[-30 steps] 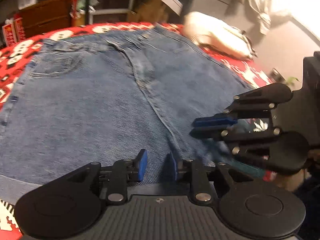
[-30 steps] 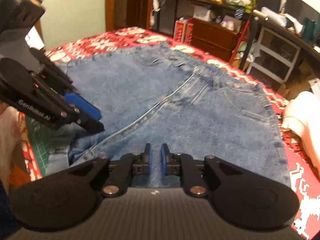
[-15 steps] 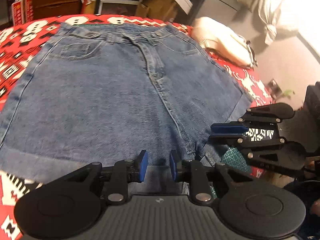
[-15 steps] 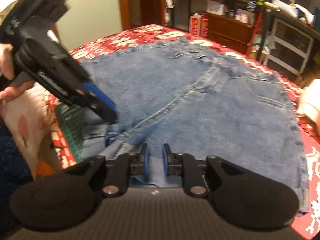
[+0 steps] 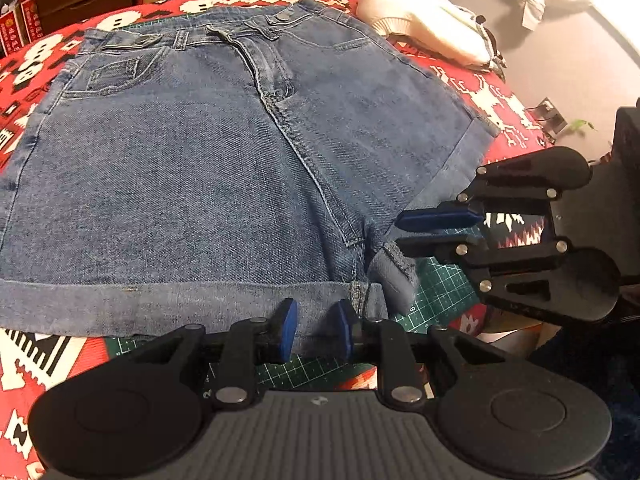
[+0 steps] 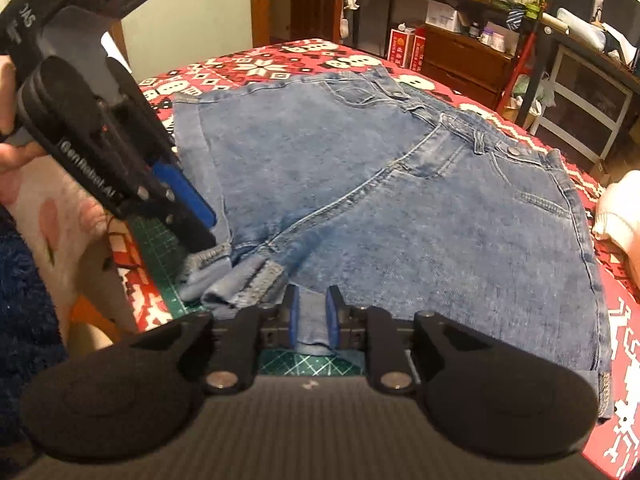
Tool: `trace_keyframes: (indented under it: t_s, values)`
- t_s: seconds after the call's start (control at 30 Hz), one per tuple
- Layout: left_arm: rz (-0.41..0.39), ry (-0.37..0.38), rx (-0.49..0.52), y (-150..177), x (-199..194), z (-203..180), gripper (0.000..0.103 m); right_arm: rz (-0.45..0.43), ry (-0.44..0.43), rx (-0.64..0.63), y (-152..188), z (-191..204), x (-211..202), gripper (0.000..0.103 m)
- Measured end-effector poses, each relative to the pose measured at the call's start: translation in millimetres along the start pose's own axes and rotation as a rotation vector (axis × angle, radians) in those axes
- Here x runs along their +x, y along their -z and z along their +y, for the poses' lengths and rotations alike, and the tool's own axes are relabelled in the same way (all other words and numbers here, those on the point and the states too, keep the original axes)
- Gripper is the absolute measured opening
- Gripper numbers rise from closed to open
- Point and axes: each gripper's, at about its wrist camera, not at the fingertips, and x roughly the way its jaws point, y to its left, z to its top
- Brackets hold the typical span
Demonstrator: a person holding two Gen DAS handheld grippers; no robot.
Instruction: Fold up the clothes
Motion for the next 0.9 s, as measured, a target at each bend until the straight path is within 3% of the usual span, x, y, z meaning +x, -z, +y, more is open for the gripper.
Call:
trace_keyframes:
  t_s: [0.47, 0.57, 0.77, 0.9]
  values:
    - [-0.026, -0.099, -0.085, 7, -14, 7, 0.025, -0.028, 0.027, 0.157, 9, -16, -26, 0.021]
    - [-0.077, -0.102, -0.170, 11, -21, 24, 0.025, -0.053, 0.052, 0.194, 10, -22, -31, 0.021]
    - [-0.297, -0.103, -0.371, 1, -40, 76, 0.027, -0.094, 0.083, 0.249, 4, -45, -28, 0.024]
    - [-0.358, -0.159, -0.446, -14, -38, 112, 0.027, -0.126, 0.083, 0.245, -18, -62, -18, 0.024]
